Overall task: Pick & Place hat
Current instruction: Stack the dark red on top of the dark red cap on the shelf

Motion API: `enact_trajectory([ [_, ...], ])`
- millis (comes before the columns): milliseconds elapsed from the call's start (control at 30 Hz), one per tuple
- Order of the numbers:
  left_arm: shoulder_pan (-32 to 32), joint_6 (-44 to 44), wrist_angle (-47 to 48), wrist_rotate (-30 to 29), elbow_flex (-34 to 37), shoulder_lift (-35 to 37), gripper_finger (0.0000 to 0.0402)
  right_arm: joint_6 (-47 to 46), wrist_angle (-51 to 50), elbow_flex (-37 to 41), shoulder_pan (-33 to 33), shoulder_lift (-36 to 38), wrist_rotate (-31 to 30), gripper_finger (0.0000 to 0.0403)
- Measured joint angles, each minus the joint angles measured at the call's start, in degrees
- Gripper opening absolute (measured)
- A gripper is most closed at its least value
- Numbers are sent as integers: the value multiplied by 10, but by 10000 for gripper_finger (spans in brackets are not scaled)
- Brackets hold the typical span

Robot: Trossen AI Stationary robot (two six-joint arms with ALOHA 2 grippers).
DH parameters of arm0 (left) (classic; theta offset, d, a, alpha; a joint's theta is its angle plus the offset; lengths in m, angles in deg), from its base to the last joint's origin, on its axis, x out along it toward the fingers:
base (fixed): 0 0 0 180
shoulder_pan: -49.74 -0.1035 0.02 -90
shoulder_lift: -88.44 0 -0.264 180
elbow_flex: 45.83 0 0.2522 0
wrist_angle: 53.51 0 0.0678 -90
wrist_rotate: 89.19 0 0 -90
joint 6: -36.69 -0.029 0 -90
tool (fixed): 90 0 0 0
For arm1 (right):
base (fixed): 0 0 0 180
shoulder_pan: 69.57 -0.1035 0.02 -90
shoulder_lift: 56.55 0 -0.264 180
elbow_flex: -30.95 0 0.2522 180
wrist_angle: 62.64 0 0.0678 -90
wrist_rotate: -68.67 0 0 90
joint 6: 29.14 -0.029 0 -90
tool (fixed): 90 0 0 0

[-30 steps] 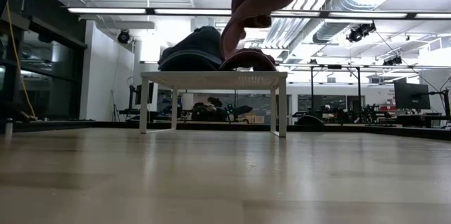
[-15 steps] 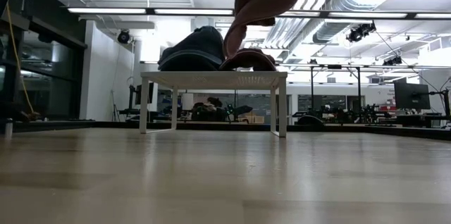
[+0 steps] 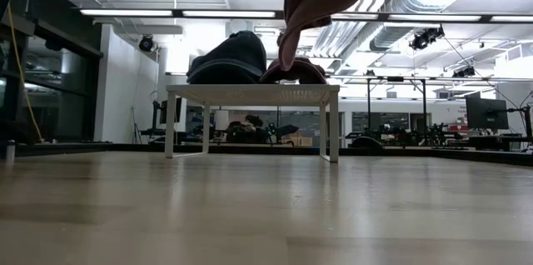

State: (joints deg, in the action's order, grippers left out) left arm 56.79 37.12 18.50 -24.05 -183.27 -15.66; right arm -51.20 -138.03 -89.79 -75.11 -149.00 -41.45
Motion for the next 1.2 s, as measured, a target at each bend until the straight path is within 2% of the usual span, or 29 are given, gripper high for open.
enact_trajectory([
  [167, 0, 0, -3, -3, 0, 0, 48, -2, 1, 0, 0, 0, 0, 7],
  [367, 1, -2, -3, -18, 0, 0, 111, -4, 1, 0, 0, 2, 2, 5],
  [467, 1, -2, 5, -28, 0, 2, 128, -4, 0, 0, 0, 6, 2, 3],
  [867, 1, -17, 30, -38, 0, 56, 134, 2, -13, 1, 1, 27, -5, 3],
  [1067, 1, -15, 54, 7, 0, 88, 135, 48, 6, 1, 6, 56, 22, 3],
  [1200, 1, -22, 60, 31, 0, 100, 135, 104, 41, 0, 19, 80, 64, 3],
])
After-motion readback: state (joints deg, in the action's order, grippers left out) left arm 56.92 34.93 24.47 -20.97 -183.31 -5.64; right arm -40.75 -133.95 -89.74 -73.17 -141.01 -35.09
